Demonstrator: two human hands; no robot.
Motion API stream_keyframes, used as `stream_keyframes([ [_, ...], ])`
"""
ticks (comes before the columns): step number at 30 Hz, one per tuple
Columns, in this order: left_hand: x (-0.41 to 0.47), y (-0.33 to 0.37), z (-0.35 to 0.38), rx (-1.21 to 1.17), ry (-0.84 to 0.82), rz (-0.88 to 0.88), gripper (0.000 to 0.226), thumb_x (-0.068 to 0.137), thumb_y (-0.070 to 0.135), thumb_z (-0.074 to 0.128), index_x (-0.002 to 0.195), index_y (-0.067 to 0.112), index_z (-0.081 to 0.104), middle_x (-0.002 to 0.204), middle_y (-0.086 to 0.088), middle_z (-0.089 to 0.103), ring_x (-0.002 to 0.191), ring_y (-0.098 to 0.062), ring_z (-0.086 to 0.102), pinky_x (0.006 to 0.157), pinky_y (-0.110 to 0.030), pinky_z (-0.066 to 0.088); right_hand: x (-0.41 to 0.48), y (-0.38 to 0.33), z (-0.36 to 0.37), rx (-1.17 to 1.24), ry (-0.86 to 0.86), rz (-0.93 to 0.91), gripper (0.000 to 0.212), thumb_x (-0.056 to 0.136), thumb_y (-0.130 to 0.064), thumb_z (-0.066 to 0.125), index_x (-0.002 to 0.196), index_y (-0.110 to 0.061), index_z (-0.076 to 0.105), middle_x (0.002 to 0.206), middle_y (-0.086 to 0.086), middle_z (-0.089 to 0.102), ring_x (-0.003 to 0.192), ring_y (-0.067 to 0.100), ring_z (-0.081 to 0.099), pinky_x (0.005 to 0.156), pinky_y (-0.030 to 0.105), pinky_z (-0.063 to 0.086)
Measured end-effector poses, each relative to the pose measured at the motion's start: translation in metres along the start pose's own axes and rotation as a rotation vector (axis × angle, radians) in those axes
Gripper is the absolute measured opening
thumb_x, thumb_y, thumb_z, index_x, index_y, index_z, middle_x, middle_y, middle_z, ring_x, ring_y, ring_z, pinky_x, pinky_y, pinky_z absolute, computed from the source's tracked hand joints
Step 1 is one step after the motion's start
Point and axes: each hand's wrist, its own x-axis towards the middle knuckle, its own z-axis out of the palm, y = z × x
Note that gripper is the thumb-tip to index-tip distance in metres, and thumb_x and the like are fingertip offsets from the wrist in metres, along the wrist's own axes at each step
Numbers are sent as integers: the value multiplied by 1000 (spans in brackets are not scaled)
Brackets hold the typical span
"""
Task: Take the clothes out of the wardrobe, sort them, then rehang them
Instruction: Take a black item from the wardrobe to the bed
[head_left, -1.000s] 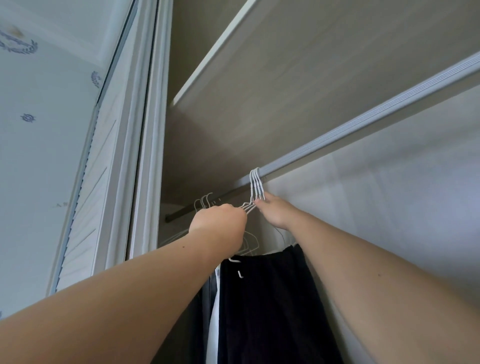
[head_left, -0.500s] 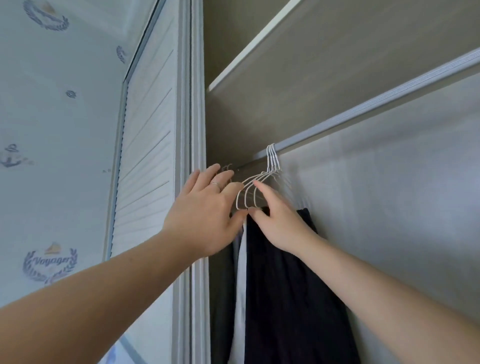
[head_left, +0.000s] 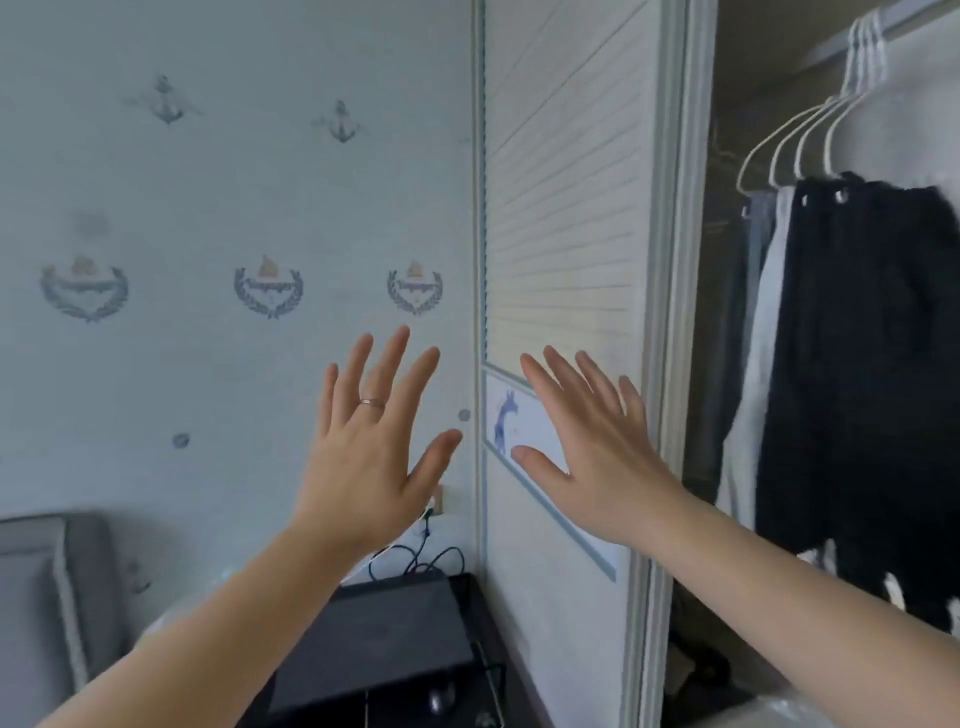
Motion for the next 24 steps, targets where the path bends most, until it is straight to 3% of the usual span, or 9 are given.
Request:
stream_keyframes([
  [11,-305,-104,-108,366,-426,-551,76,93,75,16,158,39,0,167,9,-10,152,-22,-20,122,-53,-7,-85,-218,159,254,-425,-322,75,92,-66,24,148,-42,-21,161,-11,-16,148,16,-19,120,53,-3],
  [16,-427,-112,-172,478,-507,-860,75,85,82,-3,148,49,-27,162,12,-25,148,-21,-30,121,-54,-13,-136,-337,215,458,-613,-466,74,94,-63,31,151,-43,-12,162,-15,-9,148,11,-15,119,51,-5],
  [24,-584,-87,-257,629,-555,-1343,80,85,84,5,152,47,-19,164,13,-23,145,-16,-36,113,-44,-30,-224,-507,265,648,-897,-749,72,93,-64,31,151,-43,-6,162,-18,-5,148,10,-10,119,50,-3],
])
